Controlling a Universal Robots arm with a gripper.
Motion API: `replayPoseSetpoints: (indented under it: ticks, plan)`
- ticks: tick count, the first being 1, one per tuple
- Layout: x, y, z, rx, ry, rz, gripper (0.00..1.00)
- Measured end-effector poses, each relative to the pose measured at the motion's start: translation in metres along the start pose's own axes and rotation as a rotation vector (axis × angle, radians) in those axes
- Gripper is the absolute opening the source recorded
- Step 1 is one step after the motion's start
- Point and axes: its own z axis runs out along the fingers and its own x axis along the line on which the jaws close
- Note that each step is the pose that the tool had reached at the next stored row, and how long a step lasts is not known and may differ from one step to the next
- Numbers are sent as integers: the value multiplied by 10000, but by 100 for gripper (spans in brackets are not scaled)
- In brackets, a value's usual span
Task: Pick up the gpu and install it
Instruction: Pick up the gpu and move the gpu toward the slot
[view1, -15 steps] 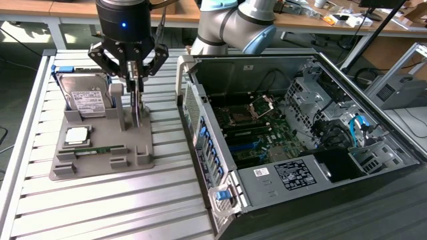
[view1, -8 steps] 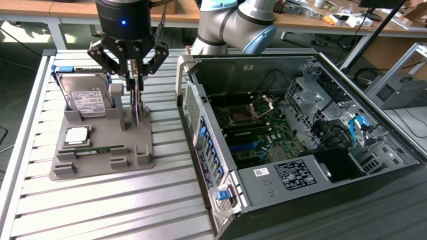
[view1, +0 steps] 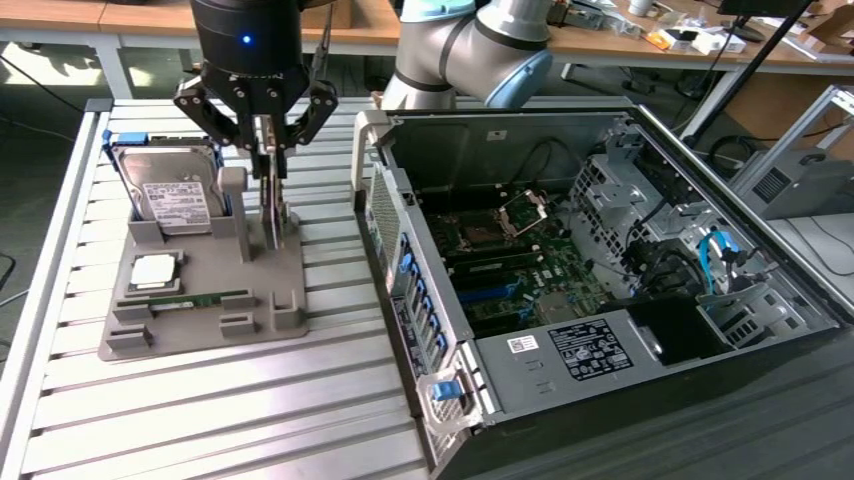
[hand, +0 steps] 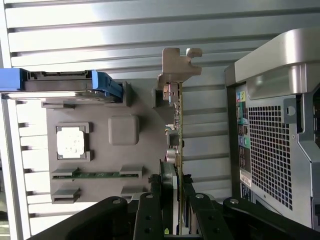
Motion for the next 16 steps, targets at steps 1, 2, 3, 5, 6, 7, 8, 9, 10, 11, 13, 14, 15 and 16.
replayPoseSetpoints:
  ticks: [1, 2, 3, 5, 6, 7, 8, 9, 10, 11, 13, 14, 15, 16]
  plan:
    - [0, 0, -6, 1, 1, 0, 27]
    - [0, 0, -10, 1, 0, 0, 27]
    - [0, 0, -14, 1, 1, 0, 27]
    - [0, 0, -22, 1, 1, 0, 27]
    - [0, 0, -25, 1, 1, 0, 27]
    - [-1, 0, -33, 0, 0, 0, 27]
    - [-1, 0, -37, 0, 0, 0, 27]
    - [-1, 0, -41, 1, 0, 0, 27]
    - [-1, 1, -47, 0, 0, 0, 27]
    - [-1, 1, -51, 0, 0, -1, 27]
    - [-1, 1, -59, 1, 1, 0, 27]
    - [-2, 1, -66, 0, 1, 0, 27]
    - [-2, 1, -70, 0, 1, 0, 27]
    - [-2, 1, -73, 1, 0, 0, 27]
